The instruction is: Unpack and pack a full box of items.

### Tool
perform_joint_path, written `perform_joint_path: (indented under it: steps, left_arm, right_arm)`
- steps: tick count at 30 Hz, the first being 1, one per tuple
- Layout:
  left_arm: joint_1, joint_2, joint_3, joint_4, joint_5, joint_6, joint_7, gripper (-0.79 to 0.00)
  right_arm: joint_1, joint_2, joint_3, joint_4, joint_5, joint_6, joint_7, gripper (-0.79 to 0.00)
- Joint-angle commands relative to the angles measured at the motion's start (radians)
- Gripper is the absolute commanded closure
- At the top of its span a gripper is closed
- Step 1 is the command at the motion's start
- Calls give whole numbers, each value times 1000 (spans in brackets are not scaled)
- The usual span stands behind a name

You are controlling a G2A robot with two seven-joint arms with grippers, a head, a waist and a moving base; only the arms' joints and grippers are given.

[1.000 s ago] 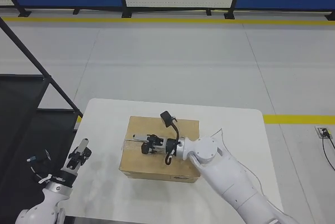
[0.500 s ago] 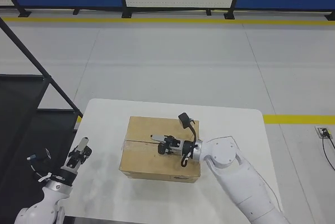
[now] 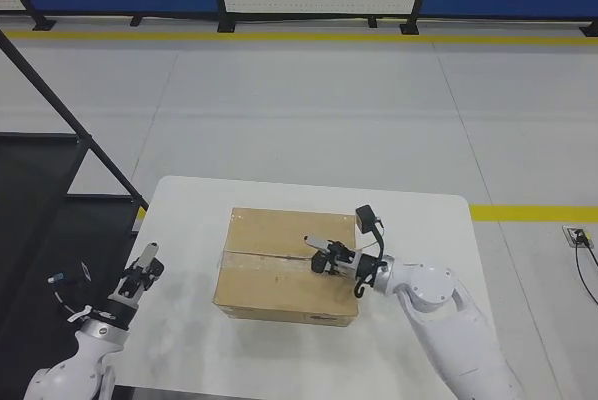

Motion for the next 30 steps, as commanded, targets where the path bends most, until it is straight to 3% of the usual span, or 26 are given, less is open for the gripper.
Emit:
perform_joint_path:
  steps: [1, 20, 30]
  left_arm:
    - [-1, 1, -1, 2, 0, 0, 1, -785]
    - [-29, 8, -9, 26, -14, -4, -16, -785]
    - [-47, 15, -32, 38, -21, 0, -40, -785]
  right_arm:
    - [-17, 6, 16, -21, -3, 1, 3, -785]
    - [-198, 59, 173, -215, -19, 12, -15, -785]
    - [-415, 93, 361, -383, -1, -234, -65, -785]
